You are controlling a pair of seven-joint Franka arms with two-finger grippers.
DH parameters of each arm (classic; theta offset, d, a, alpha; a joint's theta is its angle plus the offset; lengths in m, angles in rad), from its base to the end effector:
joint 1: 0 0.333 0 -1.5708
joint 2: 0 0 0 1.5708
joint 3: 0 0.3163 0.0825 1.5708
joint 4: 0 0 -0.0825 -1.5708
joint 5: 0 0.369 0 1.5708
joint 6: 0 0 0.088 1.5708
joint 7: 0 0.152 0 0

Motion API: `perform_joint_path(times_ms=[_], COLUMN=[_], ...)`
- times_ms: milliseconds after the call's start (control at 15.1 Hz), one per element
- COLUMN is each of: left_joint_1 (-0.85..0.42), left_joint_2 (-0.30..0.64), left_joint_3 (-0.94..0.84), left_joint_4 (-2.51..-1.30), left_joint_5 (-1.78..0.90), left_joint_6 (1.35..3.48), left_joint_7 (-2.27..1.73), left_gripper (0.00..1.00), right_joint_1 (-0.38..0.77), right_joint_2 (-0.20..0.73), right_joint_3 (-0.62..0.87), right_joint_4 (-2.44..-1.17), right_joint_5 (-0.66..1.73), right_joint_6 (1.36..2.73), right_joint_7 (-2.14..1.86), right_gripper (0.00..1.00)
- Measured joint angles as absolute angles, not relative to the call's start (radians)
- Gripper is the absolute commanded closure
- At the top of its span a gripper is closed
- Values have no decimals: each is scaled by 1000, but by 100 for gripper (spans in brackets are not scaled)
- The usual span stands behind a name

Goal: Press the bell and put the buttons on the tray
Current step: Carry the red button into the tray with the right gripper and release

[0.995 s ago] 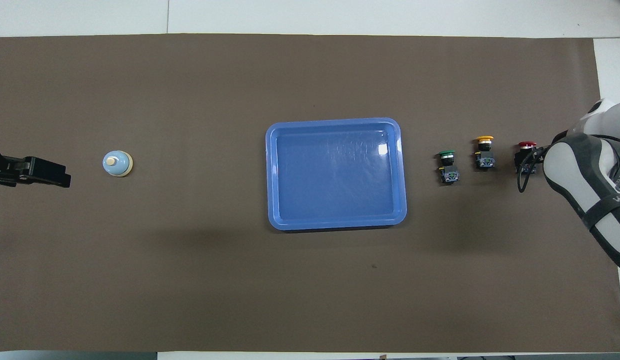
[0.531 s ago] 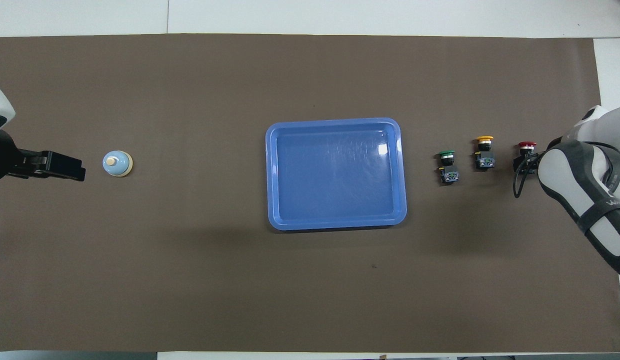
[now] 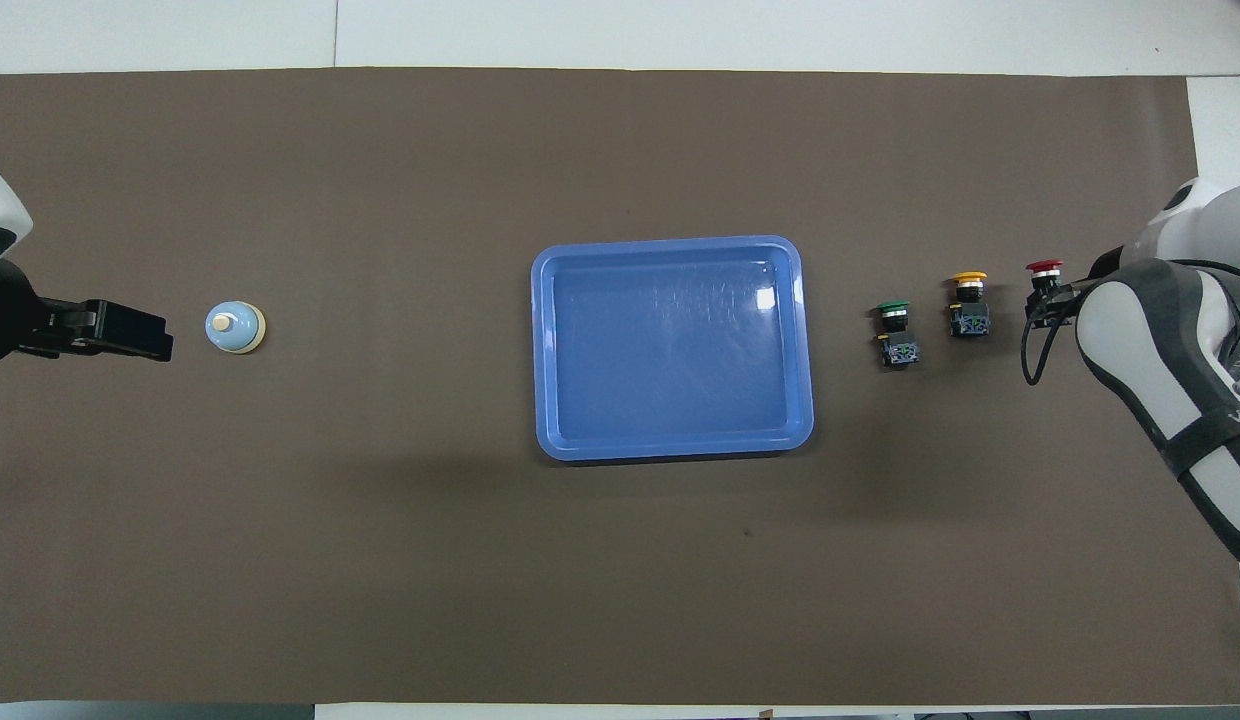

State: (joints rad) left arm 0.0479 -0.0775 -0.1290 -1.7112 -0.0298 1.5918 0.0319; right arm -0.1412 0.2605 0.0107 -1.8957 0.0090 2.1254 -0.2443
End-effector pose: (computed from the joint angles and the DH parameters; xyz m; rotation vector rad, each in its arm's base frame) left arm 0.5107 -0.0480 0.5580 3.1173 -0.1734 -0.0671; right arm 0.5926 -0.0772 0.3276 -3.1208 -0.1697 0.0443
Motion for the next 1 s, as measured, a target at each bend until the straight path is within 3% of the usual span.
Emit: perform_joint_path(times_ms=[199,597,995], left_joint_1=[48,49,49], left_joint_2=[-78,-78,-78], left_joint_3=[-128,-123,-122], left_joint_4=[-1711,-1711,-1711], left_joint_5=[-29,-27,-27], left_joint_6=[1592,1591,1591], left_joint_7=[32,32,32], left_gripper=[0,0,0], right_joint_1=[11,295,336], right_joint_2=[233,268,353], right_joint_3=[28,32,29], right_joint_4=[-1845,-1808,-1809], right_joint_5=[14,14,14], right_joint_6=[2058,2064,2105], right_joint_7=[-50,361,414], right_gripper=[100,100,100])
